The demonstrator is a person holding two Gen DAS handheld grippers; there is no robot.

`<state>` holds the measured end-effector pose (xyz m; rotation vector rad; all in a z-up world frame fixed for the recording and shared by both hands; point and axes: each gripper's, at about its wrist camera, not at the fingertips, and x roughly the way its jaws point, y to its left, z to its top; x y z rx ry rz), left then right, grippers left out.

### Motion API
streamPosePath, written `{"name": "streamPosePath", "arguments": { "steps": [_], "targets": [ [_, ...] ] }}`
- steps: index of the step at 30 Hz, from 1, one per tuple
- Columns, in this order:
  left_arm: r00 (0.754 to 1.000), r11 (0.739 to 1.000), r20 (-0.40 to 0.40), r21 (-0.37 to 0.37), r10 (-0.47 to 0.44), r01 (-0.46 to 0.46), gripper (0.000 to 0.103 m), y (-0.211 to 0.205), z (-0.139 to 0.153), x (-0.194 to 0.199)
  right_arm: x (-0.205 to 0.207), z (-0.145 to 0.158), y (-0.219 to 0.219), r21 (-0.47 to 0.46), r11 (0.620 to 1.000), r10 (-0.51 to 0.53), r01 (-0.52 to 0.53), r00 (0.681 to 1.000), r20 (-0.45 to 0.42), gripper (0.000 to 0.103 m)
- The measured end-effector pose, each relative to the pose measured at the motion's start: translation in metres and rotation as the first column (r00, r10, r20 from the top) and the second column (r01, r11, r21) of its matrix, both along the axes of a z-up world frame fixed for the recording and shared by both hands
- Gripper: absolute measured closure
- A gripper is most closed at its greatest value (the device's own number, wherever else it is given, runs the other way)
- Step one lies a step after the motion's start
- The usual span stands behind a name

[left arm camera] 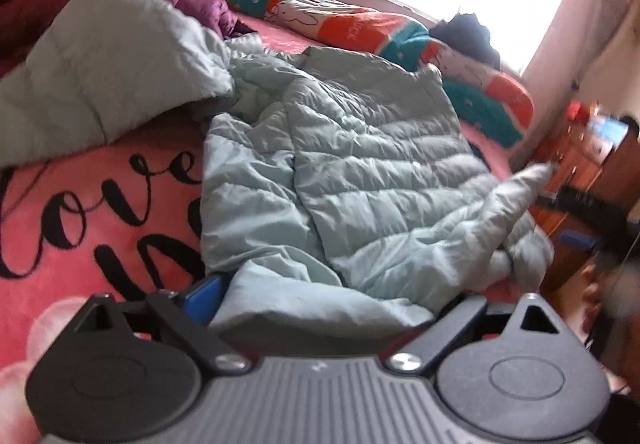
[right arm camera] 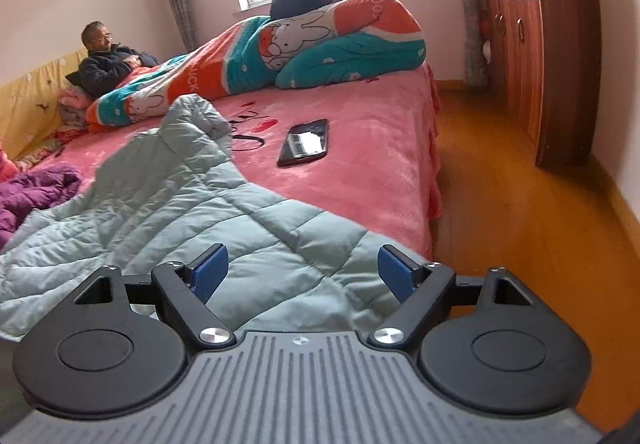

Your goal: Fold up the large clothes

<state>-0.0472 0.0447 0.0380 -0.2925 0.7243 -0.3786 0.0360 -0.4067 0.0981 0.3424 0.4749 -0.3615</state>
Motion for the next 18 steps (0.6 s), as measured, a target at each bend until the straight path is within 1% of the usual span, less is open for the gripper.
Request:
{"name": "streamPosePath", "arguments": {
  "steps": [1, 4, 6, 7, 9, 12, 14, 16, 17, 18],
  "targets": [
    [1.000, 1.000, -0.001, -0.008, 0.003, -0.003, 0.013, 0.001, 0.000, 0.001, 0.002, -0.001, -0.003, 0.008, 1.000, -0.002, 0.002, 1.000, 0.000, 0.000],
    [1.000, 1.000, -0.008, -0.022, -0.004, 0.004, 0.022, 0.002, -0.002, 0.006, 0.019, -0.008, -0.016, 0.048, 0.999, -0.001, 0.001, 1.000, -0.002, 0.000],
    [1.000, 0.999, -0.027, -0.050, -0.003, 0.002, 0.033, 0.005, -0.004, 0.008, 0.028, -0.011, -0.025, 0.074, 0.997, 0.011, -0.011, 1.000, 0.000, 0.000],
    [1.000, 0.998, -0.030, -0.059, -0.003, 0.001, 0.036, 0.006, -0.005, 0.010, 0.036, -0.014, -0.032, 0.079, 0.997, 0.018, -0.018, 1.000, -0.001, 0.000],
    [1.000, 0.998, -0.020, -0.057, -0.005, 0.004, 0.049, 0.006, -0.004, 0.012, 0.044, -0.017, -0.039, 0.080, 0.996, 0.026, -0.026, 1.000, -0.003, 0.000],
    [1.000, 0.998, -0.015, -0.062, -0.012, 0.011, 0.060, 0.007, -0.006, 0.015, 0.057, -0.023, -0.050, 0.074, 0.997, 0.037, -0.037, 0.999, -0.004, 0.000],
    [1.000, 0.998, -0.010, -0.056, -0.012, 0.012, 0.063, 0.006, -0.006, 0.014, 0.064, -0.030, -0.055, 0.112, 0.992, 0.062, -0.060, 0.998, -0.014, 0.000],
    [1.000, 0.999, 0.000, -0.046, -0.015, 0.015, 0.065, 0.006, -0.006, 0.014, 0.071, -0.038, -0.056, 0.161, 0.980, 0.126, -0.119, 0.991, -0.034, 0.000],
    [1.000, 0.999, 0.004, -0.043, -0.016, 0.016, 0.065, 0.006, -0.007, 0.013, 0.074, -0.041, -0.054, 0.158, 0.978, 0.150, -0.140, 0.987, -0.057, 0.000],
    [1.000, 0.999, 0.004, -0.039, -0.019, 0.019, 0.064, 0.006, -0.007, 0.013, 0.075, -0.042, -0.050, 0.127, 0.980, 0.165, -0.155, 0.984, -0.071, 0.000]
  ]
}}
